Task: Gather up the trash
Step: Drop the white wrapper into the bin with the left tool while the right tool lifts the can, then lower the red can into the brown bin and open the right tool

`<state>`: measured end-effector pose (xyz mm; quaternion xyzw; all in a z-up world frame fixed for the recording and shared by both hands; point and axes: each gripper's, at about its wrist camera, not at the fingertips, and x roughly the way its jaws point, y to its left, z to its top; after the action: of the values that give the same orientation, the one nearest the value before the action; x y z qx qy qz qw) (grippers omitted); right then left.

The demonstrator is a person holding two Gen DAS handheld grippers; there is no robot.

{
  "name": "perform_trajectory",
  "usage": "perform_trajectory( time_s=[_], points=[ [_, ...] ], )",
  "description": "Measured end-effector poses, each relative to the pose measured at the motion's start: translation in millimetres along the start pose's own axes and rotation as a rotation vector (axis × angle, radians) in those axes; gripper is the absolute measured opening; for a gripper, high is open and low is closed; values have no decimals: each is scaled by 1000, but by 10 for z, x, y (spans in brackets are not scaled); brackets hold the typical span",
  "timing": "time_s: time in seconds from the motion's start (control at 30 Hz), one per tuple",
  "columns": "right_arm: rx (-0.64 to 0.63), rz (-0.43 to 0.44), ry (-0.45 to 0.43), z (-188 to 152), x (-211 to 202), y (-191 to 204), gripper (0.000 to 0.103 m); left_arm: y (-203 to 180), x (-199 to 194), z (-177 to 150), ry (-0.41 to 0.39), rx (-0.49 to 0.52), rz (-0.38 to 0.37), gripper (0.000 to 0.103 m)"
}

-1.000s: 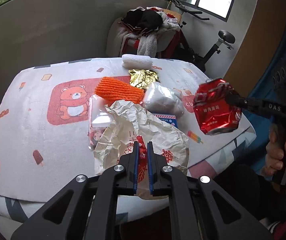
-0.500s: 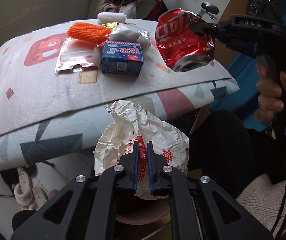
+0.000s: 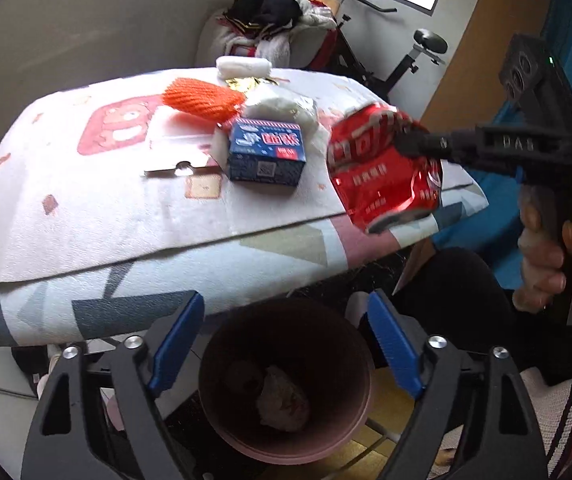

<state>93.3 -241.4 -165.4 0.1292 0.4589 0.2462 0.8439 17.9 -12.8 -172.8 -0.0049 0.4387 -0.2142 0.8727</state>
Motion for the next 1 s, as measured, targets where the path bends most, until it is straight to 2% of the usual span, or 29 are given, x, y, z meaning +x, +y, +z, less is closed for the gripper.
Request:
perform_trajectory(
  time_s=[0.17,0.4,0.53,0.67,0.83,0.93,1.0],
  points=[
    [-38,11,87,-208,167,131,11,158,-259,89,-94,-23,107,96],
    [-62,13,251,-543,519,273,11,473,-448,123,-145,-117,174,97],
    [-61,-22,367,-710,752,281,11,615,-504,93,-153,-162,189,97],
    [-36,-42,431,-807,901,221,11,692,-522,52,-153,-185,196,97],
    [-16,-62,475,-865,992,159,11,705,-476,22,-133,-191,192,97],
    [-8,-76,486,-880,1030,141,11,672,-434,18,-123,-183,217,97],
    [-1,-83,490,-886,1040,123,14,662,-404,26,-116,-178,219,97]
  ],
)
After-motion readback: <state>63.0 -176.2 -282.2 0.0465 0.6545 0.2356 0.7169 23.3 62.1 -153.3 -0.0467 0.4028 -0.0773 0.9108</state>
